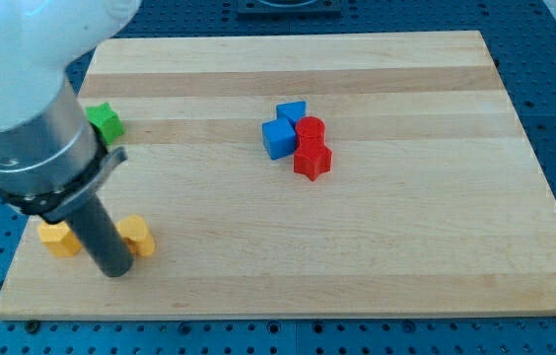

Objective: Separate the yellow heart from the yellow hexagon

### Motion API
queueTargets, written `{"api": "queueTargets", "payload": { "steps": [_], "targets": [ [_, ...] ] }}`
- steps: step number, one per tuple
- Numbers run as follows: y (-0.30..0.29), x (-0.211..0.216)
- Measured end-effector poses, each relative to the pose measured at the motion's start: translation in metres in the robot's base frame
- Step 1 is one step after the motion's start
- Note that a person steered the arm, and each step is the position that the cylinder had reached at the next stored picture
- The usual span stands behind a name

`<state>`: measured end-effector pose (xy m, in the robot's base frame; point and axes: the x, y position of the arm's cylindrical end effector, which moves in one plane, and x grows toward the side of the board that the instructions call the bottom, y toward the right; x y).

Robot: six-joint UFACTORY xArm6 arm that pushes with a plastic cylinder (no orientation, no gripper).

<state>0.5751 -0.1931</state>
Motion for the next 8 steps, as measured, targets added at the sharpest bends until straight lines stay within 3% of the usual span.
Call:
{"api": "queueTargets", "payload": {
  "steps": [3,4,8],
  "targets": [
    [-0.006,-0.038],
    [0.0,-0.022],
    [0.142,-0.011]
  ]
}}
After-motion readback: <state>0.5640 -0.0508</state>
